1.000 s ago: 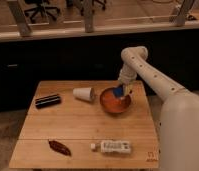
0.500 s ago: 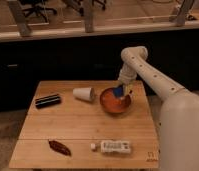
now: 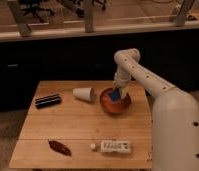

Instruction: Place the white sponge in the ceramic bowl

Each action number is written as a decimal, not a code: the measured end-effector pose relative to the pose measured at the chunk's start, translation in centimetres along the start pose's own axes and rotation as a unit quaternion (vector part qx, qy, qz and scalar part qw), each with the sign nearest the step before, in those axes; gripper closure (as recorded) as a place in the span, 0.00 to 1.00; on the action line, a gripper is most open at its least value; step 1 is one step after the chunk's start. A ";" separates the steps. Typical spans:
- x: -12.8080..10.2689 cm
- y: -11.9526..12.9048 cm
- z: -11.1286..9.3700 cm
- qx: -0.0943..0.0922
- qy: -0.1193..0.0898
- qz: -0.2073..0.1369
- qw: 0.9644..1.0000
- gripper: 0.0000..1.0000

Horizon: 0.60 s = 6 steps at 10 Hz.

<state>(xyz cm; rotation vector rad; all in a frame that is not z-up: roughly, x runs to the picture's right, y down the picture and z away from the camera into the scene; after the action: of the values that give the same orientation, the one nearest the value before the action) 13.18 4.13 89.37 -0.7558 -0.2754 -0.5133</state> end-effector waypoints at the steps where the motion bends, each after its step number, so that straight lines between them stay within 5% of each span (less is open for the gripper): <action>1: -0.3 0.0 0.3 -0.006 0.000 -0.006 1.000 0.20; 6: -1.1 0.0 1.4 -0.026 -0.001 -0.029 0.999 0.20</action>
<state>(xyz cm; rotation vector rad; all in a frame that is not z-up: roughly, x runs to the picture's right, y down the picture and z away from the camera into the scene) 12.15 5.57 89.89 -0.7998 -0.2867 -0.5765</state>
